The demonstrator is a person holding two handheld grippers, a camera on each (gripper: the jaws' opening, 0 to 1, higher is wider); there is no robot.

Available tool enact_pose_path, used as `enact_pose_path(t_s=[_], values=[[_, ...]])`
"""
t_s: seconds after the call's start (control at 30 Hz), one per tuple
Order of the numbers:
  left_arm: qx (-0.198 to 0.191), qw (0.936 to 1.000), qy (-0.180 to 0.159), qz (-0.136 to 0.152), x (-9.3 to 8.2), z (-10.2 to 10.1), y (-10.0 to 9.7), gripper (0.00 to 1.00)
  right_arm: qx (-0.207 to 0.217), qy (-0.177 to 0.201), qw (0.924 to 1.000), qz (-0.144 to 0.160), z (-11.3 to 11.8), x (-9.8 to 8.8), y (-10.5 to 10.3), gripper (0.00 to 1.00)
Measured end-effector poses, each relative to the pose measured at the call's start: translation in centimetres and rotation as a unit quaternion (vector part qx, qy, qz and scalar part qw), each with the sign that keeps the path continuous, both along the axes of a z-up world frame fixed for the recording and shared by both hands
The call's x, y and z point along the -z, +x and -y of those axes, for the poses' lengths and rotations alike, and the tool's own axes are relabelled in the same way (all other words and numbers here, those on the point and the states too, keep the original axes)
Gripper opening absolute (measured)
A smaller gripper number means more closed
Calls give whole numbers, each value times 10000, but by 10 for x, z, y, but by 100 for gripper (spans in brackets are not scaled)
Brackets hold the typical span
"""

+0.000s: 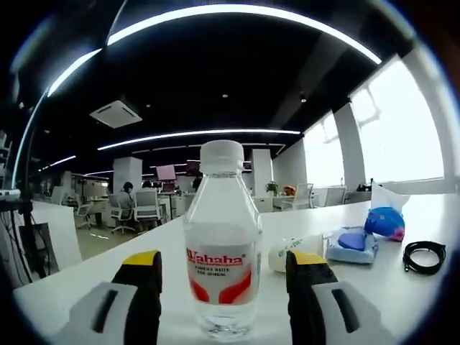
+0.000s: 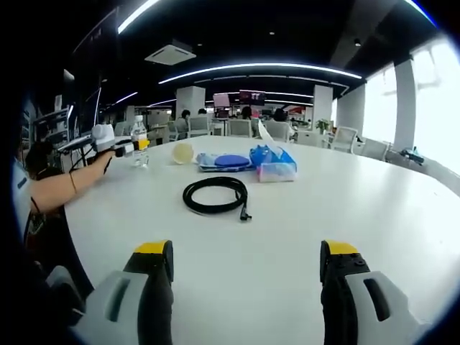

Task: Arrange the tabletop items into an orderly group along one side of the table until the central work area is clear of visible clutter.

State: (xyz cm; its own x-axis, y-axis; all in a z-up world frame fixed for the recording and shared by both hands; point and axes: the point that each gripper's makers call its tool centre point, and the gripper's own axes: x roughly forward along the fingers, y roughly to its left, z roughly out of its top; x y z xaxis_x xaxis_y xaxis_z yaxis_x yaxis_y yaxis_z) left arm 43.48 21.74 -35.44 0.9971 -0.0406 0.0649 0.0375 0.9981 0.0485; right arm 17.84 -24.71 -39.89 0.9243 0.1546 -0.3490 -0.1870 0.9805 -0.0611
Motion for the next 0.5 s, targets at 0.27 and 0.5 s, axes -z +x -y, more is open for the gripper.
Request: enact_pose_path(t_s=[0.27,0.5], values=[[-64,10000,12,-15,-1,-2,-3,84,8,-13,10000,9,1,-1,-1,82],[-78,9999,50,93,-12,5,-16,83,-44,-5,10000,-6,-1,0,0,82]])
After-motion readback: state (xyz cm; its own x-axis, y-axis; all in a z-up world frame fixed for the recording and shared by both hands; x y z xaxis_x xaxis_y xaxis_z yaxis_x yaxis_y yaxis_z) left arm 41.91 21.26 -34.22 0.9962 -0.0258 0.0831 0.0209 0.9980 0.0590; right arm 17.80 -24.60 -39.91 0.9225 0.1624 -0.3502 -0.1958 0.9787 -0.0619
